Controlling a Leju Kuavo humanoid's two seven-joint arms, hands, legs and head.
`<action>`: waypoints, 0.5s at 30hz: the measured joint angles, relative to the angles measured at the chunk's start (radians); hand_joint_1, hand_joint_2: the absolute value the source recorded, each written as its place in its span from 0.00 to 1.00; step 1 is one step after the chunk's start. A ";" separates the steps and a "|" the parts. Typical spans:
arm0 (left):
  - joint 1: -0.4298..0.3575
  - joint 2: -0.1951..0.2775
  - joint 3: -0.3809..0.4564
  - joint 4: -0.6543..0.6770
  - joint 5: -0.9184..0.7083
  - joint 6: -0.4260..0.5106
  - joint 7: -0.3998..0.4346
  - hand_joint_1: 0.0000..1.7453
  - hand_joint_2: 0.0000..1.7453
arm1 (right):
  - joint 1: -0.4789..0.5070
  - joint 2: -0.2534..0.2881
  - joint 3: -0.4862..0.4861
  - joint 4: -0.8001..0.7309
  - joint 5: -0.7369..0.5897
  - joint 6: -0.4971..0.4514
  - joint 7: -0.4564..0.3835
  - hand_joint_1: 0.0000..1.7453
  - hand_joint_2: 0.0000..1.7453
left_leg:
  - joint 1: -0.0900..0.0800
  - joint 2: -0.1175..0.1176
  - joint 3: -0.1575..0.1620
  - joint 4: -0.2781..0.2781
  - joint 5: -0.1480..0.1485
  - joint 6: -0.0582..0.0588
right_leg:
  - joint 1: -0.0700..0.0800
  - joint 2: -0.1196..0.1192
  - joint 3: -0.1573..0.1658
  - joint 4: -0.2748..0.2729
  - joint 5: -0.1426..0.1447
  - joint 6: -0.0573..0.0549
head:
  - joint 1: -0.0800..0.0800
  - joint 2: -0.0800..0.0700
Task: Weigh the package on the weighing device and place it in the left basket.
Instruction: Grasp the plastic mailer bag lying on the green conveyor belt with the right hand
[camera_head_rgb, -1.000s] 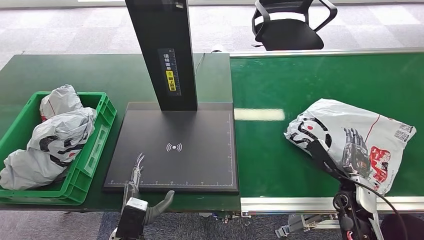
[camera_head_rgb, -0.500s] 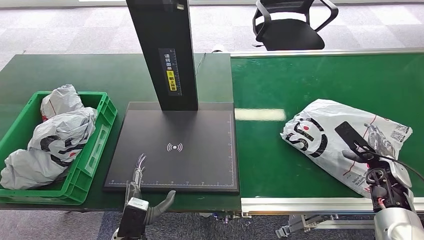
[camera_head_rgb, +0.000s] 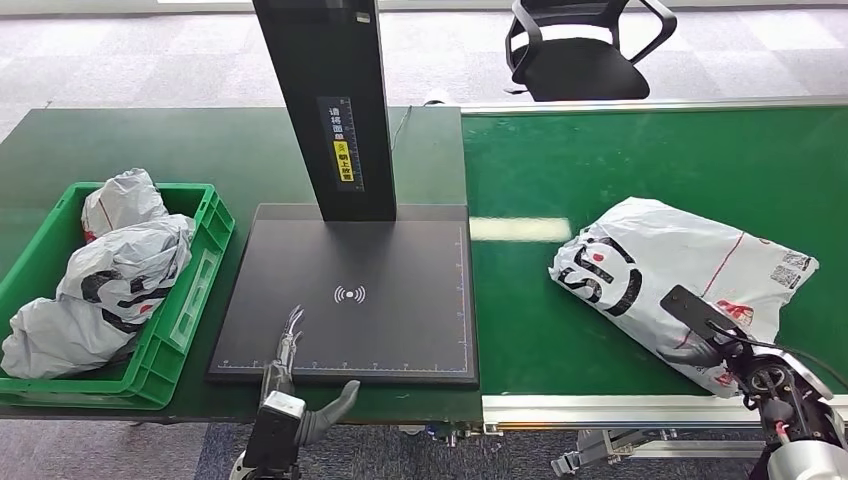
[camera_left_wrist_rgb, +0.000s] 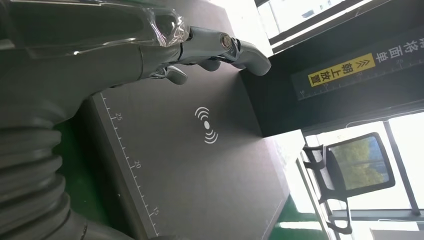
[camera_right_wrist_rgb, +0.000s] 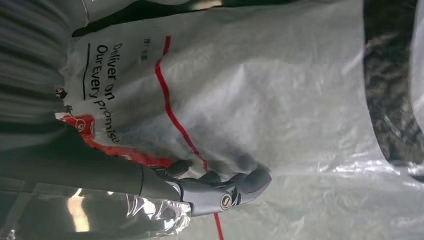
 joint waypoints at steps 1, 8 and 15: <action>-0.005 0.000 0.000 0.007 0.004 0.000 -0.004 0.00 1.00 | 0.000 -0.006 0.013 0.003 0.002 0.022 0.006 0.00 1.00 | 0.000 0.000 0.000 0.000 0.000 0.000 | 0.000 0.000 0.000 0.000 0.000 0.000 | 0.000 0.000; -0.026 0.000 -0.001 0.044 0.020 0.005 -0.012 0.00 1.00 | -0.063 -0.006 0.143 0.055 0.071 0.037 0.143 0.91 1.00 | 0.000 0.001 0.002 0.000 0.000 0.000 | 0.000 0.000 0.002 0.000 0.000 0.000 | 0.000 0.000; -0.029 0.000 -0.001 0.053 0.023 0.007 -0.017 0.00 1.00 | -0.083 -0.002 0.181 0.068 0.073 0.033 0.150 1.00 1.00 | 0.000 0.002 0.003 0.000 0.000 0.000 | 0.000 0.001 0.003 0.000 0.000 0.000 | 0.000 0.000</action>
